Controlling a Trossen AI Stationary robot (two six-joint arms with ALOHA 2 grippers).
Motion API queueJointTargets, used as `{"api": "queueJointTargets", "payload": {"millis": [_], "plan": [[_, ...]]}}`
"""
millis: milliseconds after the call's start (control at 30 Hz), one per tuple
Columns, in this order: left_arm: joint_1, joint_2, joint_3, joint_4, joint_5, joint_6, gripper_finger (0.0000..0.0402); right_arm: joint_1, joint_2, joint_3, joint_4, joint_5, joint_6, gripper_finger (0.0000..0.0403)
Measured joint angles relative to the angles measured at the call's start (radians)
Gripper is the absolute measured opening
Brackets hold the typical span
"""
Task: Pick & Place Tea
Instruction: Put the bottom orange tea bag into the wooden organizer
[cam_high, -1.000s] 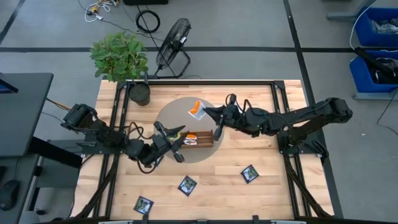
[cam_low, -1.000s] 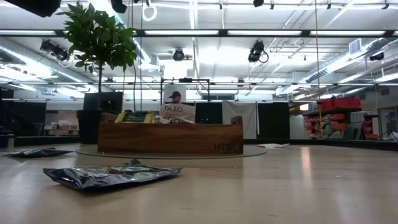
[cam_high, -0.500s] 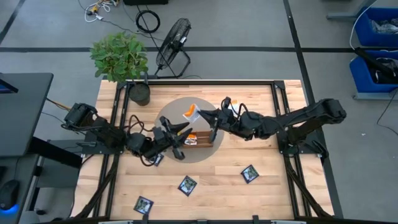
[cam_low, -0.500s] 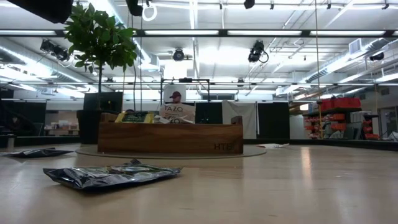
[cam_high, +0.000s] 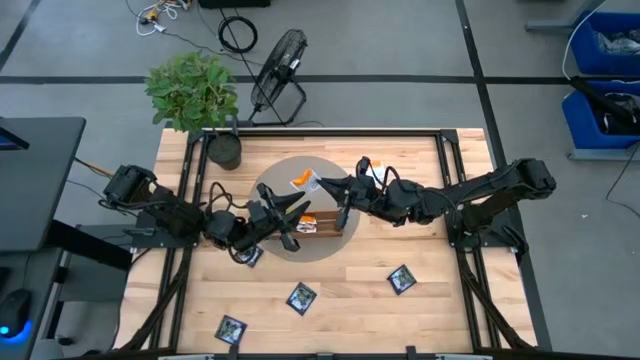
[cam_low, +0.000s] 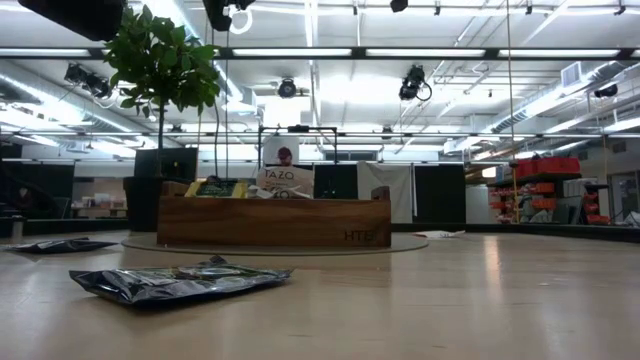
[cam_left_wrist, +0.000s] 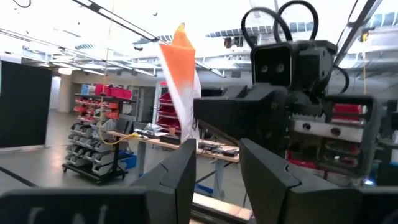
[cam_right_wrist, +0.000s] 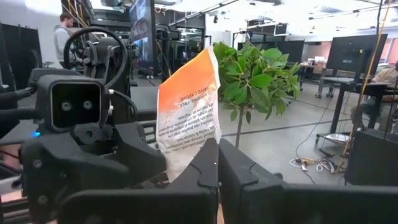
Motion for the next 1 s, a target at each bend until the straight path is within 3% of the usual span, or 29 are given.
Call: {"api": "queueJointTargets", "payload": {"millis": [333,633,867,1000], "plan": [[-0.072,0.000,0.000,0.015,-0.166,0.154,0.0129,0.000,0.000,0.000,0.022,-0.001,-0.003,0.0000],[-0.015,0.000,0.000,0.019,-0.074,0.074,0.0129,0.000,0.000,0.000,0.034,-0.027,0.020,0.0000],[0.001,0.000,0.000,0.018,-0.069,0.061,0.0127,0.000,0.000,0.000,0.022,-0.036,0.028,0.0000],[0.011,0.000,0.000,0.018,-0.069,0.054,0.0108,0.000,0.000,0.000,0.020,-0.037,0.031,0.0000]]}}
